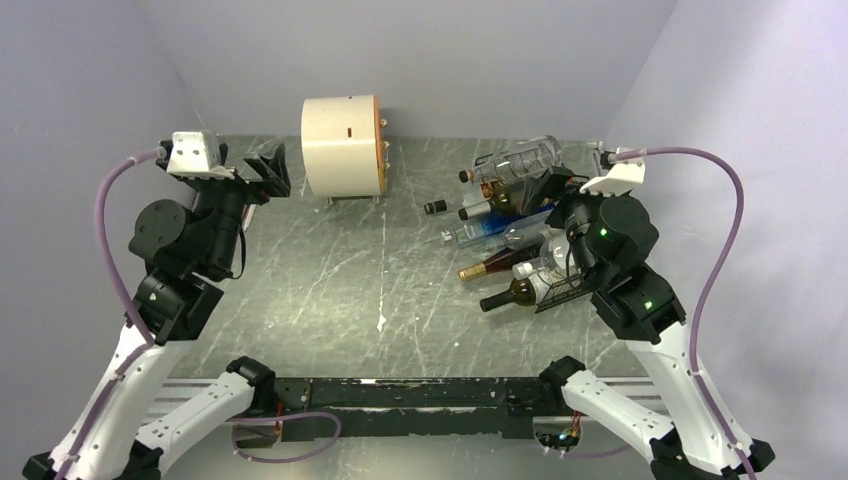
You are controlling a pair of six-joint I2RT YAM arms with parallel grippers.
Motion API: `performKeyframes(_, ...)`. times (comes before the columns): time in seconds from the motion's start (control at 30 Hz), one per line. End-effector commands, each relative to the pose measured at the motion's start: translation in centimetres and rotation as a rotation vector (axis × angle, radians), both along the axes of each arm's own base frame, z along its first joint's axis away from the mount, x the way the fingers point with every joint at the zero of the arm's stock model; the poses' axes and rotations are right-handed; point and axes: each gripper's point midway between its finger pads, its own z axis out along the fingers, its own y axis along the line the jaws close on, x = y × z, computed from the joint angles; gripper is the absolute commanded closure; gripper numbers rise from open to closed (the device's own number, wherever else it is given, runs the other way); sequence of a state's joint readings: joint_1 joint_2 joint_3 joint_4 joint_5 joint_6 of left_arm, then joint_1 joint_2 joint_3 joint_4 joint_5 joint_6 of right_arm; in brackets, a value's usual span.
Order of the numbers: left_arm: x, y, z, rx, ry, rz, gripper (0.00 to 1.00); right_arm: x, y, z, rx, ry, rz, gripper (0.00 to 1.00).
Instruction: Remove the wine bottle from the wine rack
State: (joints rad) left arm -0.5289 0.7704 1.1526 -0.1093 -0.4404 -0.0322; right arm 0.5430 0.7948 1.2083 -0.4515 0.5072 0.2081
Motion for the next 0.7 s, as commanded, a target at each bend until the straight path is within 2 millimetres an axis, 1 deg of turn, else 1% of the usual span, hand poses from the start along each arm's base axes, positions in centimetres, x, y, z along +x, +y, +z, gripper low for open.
performKeyframes(0.0,1.0,-0.3,-0.8,-0.051,0.047,-0.073,0.01,-0.2,-1.0,-1.3,0.059,0.042,-0.056,0.0)
performKeyframes(0.2,2.4,0.5,-2.8,-0.097,0.136,-0.092,0.01,-0.2,-1.8,-2.9,0.117,0.104,-0.124,0.0)
performKeyframes(0.4,3.2,0.1,-5.4,-0.131,0.241,-0.147,0.01,0.1,-2.2,-4.5,0.133,0.163,-0.175,0.0)
performKeyframes(0.53,3.4,-1.1,-7.0,-0.154,0.311,-0.22,0.01,0.3,-2.2,-6.1,0.144,0.213,-0.203,0.0)
performKeyframes(0.67,3.6,-3.2,-9.0,-0.181,0.387,-0.334,0.02,0.4,-2.2,-7.5,0.129,0.253,-0.211,0.0)
